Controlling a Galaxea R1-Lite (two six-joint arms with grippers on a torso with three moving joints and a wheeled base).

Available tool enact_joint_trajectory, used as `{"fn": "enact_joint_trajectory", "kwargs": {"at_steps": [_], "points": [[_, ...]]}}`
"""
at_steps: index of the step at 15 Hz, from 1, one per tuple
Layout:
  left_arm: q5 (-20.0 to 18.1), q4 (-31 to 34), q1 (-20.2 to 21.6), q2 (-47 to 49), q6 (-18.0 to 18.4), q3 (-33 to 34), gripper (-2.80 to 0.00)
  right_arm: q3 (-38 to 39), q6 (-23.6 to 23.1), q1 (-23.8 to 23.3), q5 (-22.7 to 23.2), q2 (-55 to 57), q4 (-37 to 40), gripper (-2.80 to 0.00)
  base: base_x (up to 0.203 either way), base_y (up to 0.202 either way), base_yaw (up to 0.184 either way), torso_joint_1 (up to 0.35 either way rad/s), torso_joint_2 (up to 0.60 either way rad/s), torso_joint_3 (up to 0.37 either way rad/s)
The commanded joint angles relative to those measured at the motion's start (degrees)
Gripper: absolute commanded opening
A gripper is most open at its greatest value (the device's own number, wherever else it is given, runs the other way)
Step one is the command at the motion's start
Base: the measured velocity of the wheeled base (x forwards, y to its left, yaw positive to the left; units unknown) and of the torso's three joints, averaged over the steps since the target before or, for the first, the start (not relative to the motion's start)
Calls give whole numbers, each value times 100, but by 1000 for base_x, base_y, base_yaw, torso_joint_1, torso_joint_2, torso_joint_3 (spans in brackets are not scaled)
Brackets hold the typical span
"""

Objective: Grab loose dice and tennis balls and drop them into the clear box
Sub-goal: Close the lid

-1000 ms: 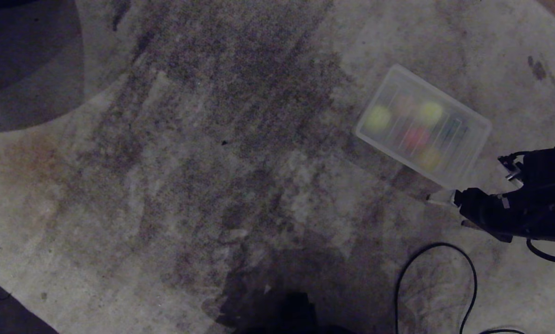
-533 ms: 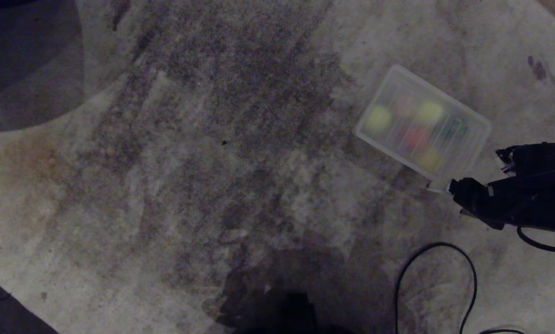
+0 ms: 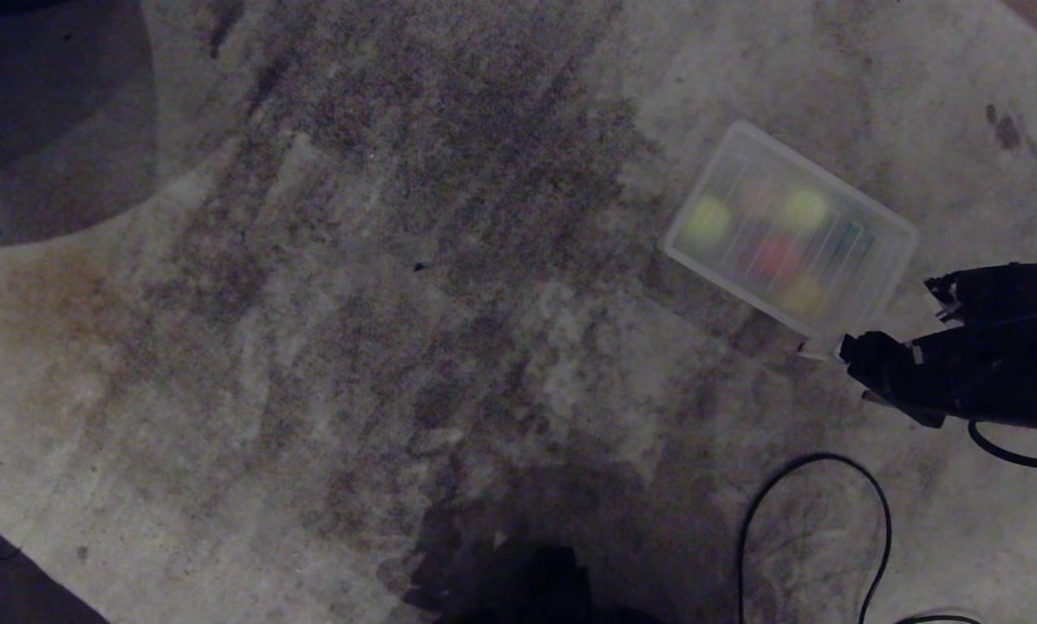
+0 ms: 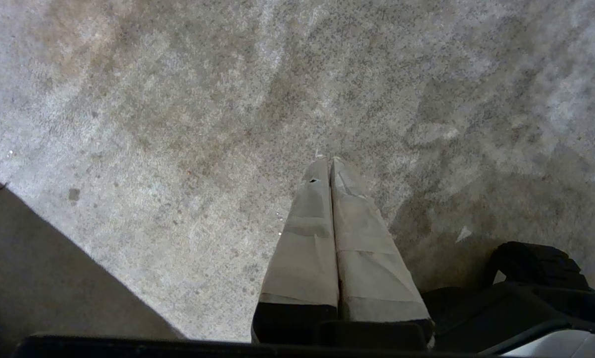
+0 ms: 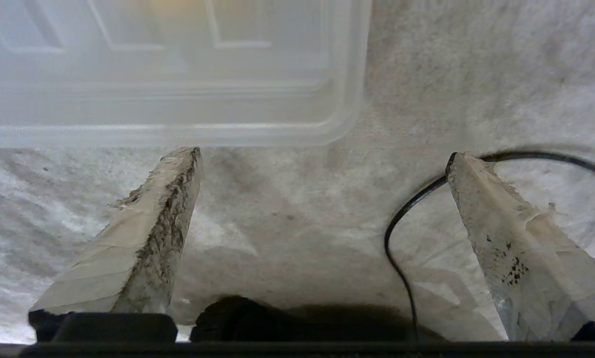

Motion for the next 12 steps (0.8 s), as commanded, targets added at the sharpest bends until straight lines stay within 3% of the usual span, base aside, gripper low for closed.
{"fn": "enact_joint_trajectory", "kwargs": {"at_steps": [1, 12], "points": [[4, -2, 0, 6, -5, 9, -280, -26, -94, -47, 6, 16, -17, 0, 0, 0, 0, 0, 0, 0], [4, -2, 0, 6, -5, 9, -280, -214, -309, -106, -205, 140, -17, 0, 0, 0, 0, 0, 0, 0]]}}
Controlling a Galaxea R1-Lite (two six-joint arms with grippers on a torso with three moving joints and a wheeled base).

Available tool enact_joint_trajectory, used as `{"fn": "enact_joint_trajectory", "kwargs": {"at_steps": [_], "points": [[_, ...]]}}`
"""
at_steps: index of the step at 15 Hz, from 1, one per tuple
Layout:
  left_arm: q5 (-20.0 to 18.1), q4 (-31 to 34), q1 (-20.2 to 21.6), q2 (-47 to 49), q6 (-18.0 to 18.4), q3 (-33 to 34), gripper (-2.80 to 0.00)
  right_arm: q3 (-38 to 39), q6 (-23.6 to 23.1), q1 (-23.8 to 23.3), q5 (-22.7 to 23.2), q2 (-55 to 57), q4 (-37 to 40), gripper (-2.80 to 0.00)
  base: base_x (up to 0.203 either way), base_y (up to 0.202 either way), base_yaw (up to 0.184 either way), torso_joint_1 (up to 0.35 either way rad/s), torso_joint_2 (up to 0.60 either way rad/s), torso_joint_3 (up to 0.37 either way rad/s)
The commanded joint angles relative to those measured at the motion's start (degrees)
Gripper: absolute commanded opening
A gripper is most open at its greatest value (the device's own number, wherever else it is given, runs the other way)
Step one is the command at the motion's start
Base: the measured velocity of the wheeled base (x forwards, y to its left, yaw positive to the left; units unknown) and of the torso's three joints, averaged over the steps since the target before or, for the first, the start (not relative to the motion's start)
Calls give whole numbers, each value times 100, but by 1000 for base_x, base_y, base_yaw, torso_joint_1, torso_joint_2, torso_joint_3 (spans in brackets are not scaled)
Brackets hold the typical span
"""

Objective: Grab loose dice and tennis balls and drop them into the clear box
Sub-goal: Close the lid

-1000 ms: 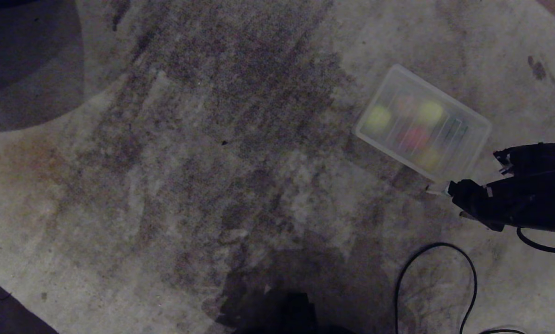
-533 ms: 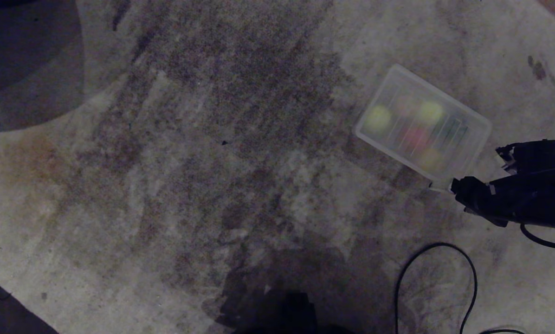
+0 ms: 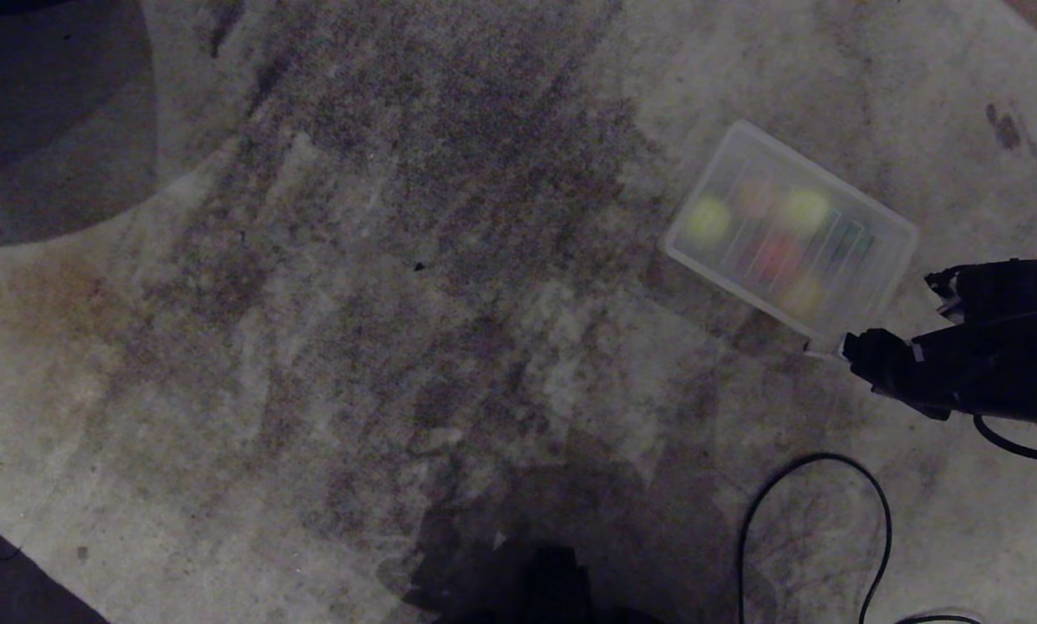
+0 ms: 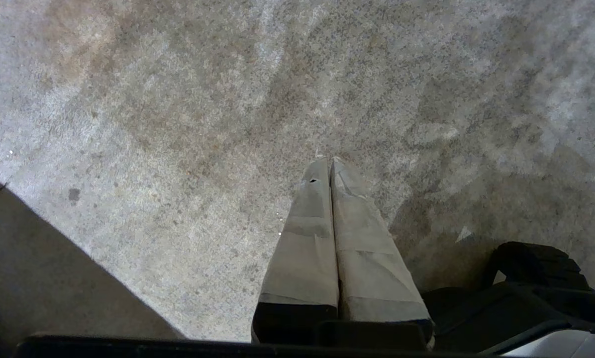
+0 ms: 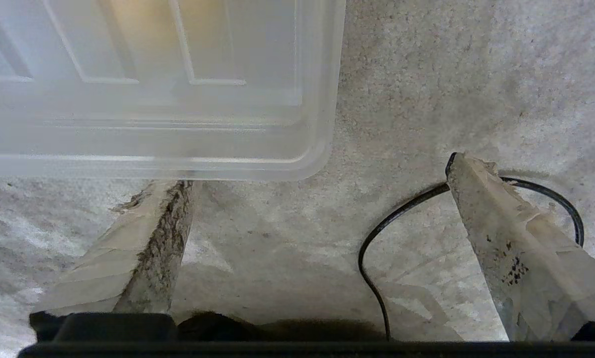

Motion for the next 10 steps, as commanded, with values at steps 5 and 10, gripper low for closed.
{"fn": "enact_joint_trajectory", "kwargs": {"at_steps": [5, 10], "points": [[6, -4, 0, 6, -5, 9, -280, -83, -91, -67, 7, 5, -15, 0, 0, 0, 0, 0, 0, 0], [6, -4, 0, 6, -5, 9, -280, 73, -185, 5, 20, 34, 79, 0, 0, 0, 0, 0, 0, 0]]}}
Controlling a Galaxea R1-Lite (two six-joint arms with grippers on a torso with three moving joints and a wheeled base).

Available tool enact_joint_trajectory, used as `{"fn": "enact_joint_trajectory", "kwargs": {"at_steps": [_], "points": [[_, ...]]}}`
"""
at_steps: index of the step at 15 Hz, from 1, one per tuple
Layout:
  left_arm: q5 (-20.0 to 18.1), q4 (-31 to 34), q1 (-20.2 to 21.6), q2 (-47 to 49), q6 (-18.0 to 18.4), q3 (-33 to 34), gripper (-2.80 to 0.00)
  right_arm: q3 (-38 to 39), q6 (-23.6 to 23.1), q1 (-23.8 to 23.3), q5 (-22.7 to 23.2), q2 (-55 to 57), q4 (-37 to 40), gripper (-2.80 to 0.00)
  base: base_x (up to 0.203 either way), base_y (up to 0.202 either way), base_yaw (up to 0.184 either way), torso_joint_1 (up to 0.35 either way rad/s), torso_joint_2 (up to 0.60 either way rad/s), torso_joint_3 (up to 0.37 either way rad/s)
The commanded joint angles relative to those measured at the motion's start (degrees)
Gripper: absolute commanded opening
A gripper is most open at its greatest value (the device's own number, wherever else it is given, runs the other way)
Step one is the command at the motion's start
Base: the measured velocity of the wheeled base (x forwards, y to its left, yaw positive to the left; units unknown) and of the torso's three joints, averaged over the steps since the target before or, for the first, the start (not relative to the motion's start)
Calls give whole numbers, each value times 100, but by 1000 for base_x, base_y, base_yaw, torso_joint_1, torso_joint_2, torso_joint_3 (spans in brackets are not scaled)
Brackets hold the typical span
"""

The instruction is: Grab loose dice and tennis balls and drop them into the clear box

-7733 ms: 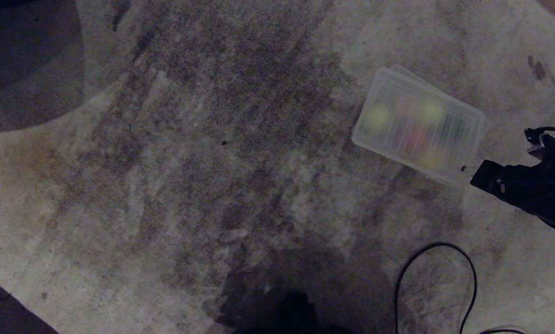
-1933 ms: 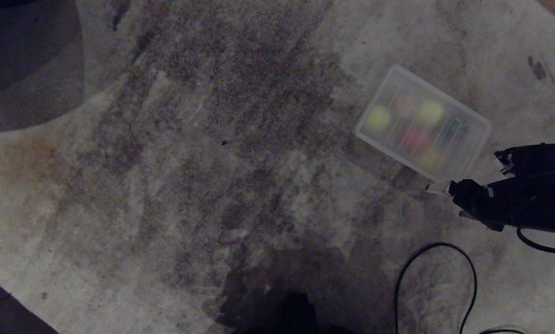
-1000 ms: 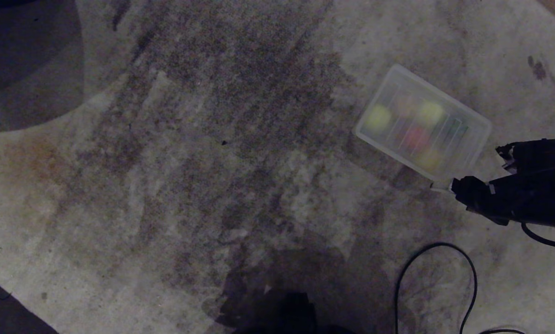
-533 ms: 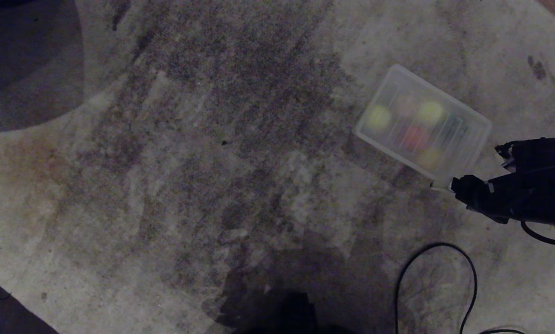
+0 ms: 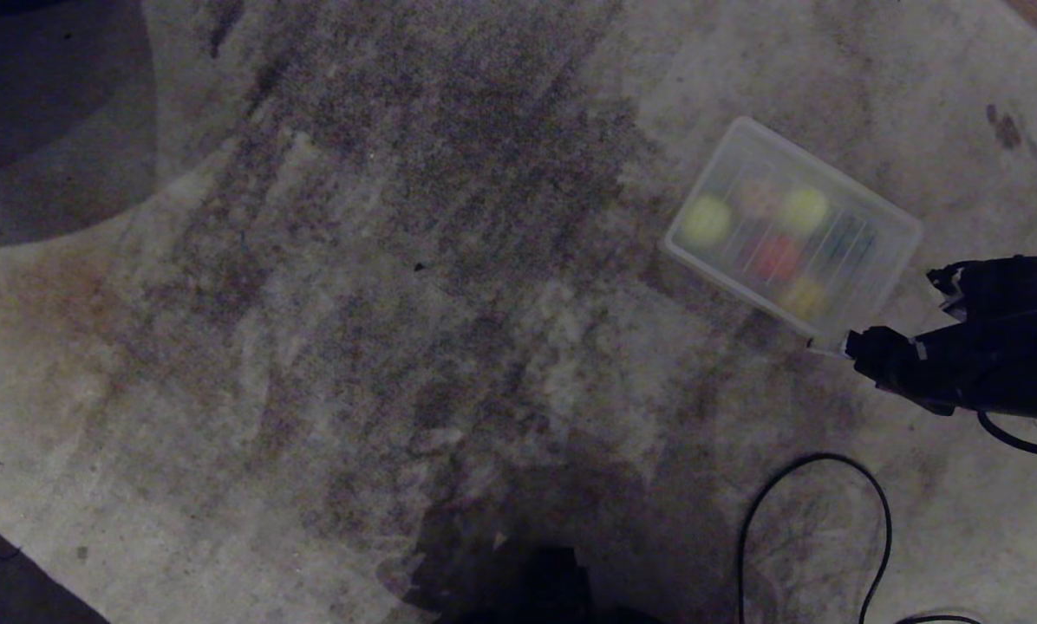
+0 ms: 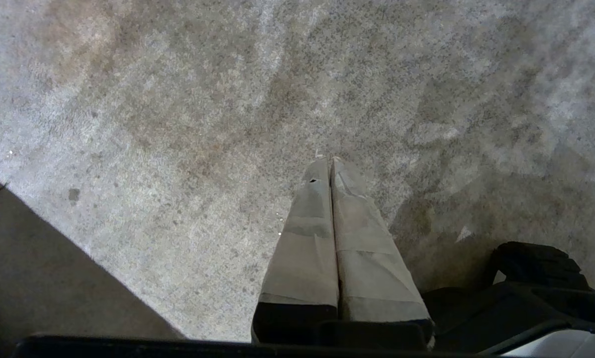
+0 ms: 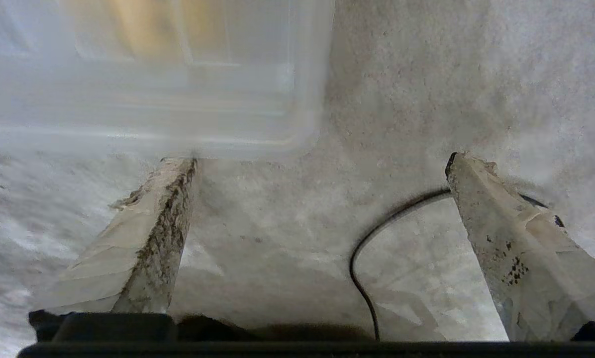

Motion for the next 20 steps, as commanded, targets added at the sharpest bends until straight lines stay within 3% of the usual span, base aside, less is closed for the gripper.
{"fn": "enact_joint_trajectory", "kwargs": {"at_steps": [1, 8, 9, 13, 20], "points": [[-2, -2, 0, 6, -6, 9, -280, 97, 19, 158, 14, 3, -9, 0, 0, 0, 0, 0, 0, 0], [6, -2, 0, 6, -6, 9, -280, 599, 57, 316, 136, -1116, -9, 0, 0, 0, 0, 0, 0, 0], [6, -2, 0, 6, -6, 9, -280, 777, 50, 311, 183, -1384, -3, -280, 0, 0, 0, 0, 0, 0], [6, -2, 0, 6, -6, 9, -280, 1608, -275, 325, 215, -2895, 326, -280, 0, 0, 0, 0, 0, 0], [6, -2, 0, 6, -6, 9, -280, 2918, -1313, 256, 29, -6647, 2410, -280, 0, 0, 0, 0, 0, 0]]}}
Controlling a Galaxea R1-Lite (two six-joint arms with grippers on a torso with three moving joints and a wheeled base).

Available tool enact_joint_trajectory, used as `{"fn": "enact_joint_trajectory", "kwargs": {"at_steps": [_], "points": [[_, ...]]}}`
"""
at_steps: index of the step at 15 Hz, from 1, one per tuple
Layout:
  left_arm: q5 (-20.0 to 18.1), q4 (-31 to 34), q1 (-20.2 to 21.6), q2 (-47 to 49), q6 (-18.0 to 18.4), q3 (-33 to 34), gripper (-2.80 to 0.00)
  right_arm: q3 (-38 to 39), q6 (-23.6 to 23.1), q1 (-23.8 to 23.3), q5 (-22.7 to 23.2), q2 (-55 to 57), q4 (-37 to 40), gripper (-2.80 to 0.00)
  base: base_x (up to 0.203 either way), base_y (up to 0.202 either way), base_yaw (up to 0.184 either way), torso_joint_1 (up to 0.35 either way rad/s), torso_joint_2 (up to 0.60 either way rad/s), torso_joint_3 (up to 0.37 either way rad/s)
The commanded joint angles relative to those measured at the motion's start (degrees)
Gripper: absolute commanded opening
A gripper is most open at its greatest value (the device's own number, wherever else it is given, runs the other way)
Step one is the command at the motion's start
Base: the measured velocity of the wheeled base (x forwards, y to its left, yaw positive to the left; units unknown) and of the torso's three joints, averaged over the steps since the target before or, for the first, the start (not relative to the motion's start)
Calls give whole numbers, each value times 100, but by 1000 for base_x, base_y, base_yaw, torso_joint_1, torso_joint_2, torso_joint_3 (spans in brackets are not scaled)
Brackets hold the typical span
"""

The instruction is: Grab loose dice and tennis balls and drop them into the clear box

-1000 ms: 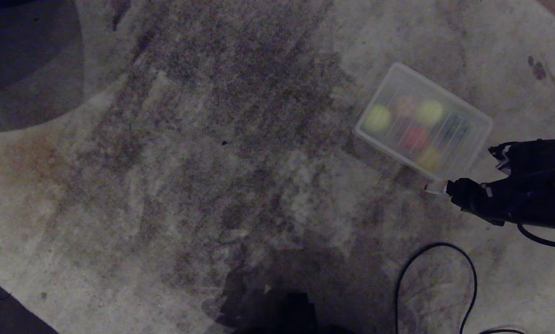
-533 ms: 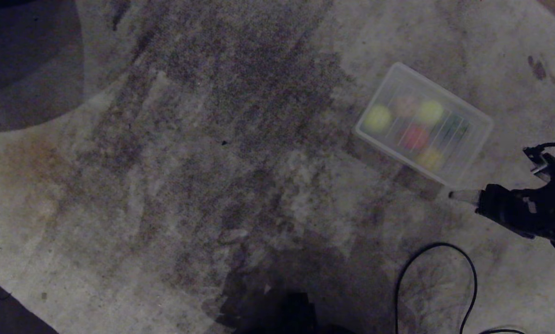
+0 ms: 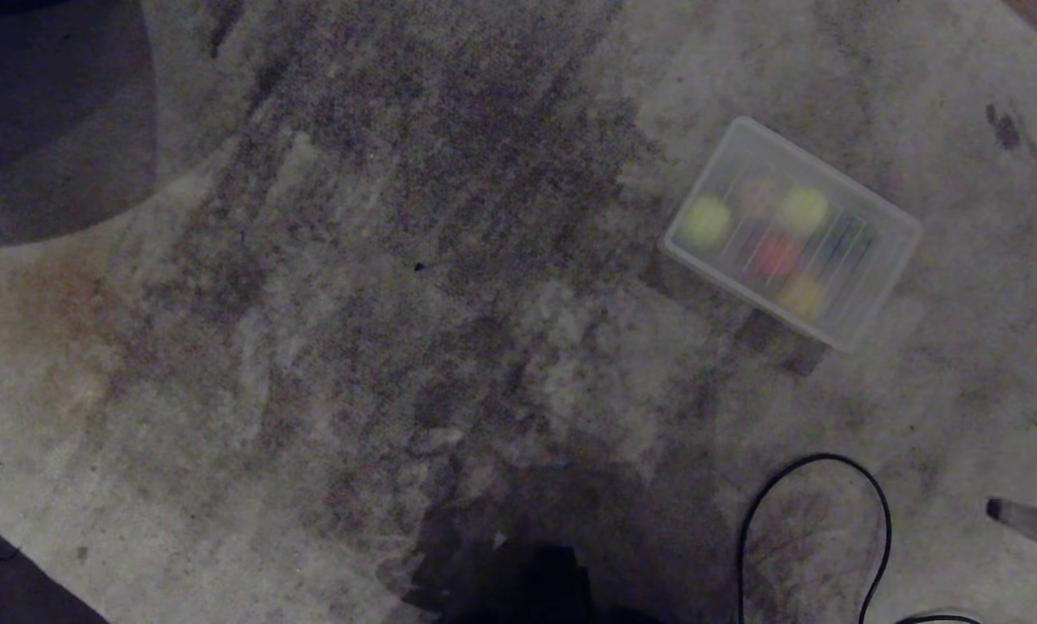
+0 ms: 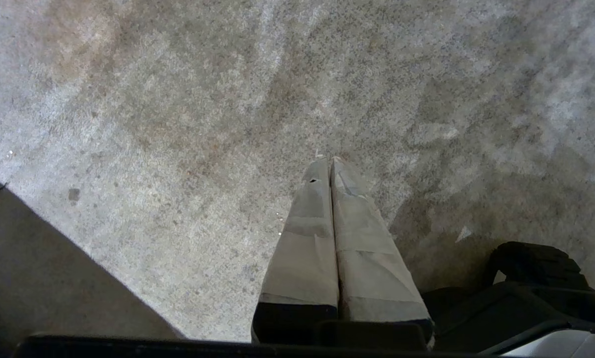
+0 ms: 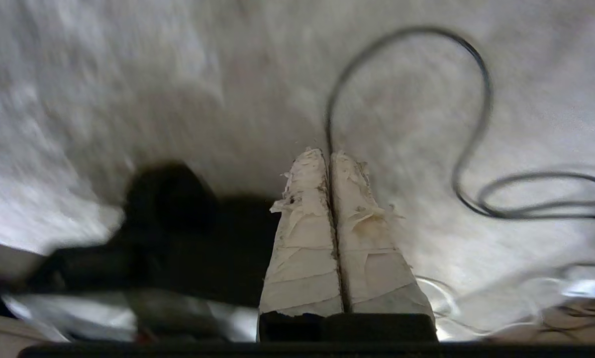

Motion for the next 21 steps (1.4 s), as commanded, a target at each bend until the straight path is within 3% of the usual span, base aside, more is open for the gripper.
{"fn": "enact_joint_trajectory", "kwargs": {"at_steps": [1, 5, 8, 11, 15, 18, 21], "points": [[7, -2, -2, 6, -6, 9, -280, 549, -206, -123, -26, -1959, 501, -280, 0, 0, 0, 0, 0, 0], [7, -2, -2, 6, -6, 9, -280, 1436, -619, -288, -348, -3279, 965, -280, 0, 0, 0, 0, 0, 0], [7, -2, -2, 6, -6, 9, -280, 1636, -1015, -296, -586, -3247, 478, -280, 0, 0, 0, 0, 0, 0], [7, -2, -2, 6, -6, 9, -280, 1746, -1281, -296, -618, -3247, 665, -280, 0, 0, 0, 0, 0, 0], [7, -2, -2, 6, -6, 9, -280, 1958, -1077, -243, -725, -3247, 506, -280, 0, 0, 0, 0, 0, 0], [7, -2, -2, 6, -6, 9, -280, 2028, -1241, -171, -717, -3247, 304, -280, 0, 0, 0, 0, 0, 0], [-2, -2, -2, 6, -6, 9, -280, 2023, -1135, 392, -726, -3744, 314, -280, 0, 0, 0, 0, 0, 0]]}}
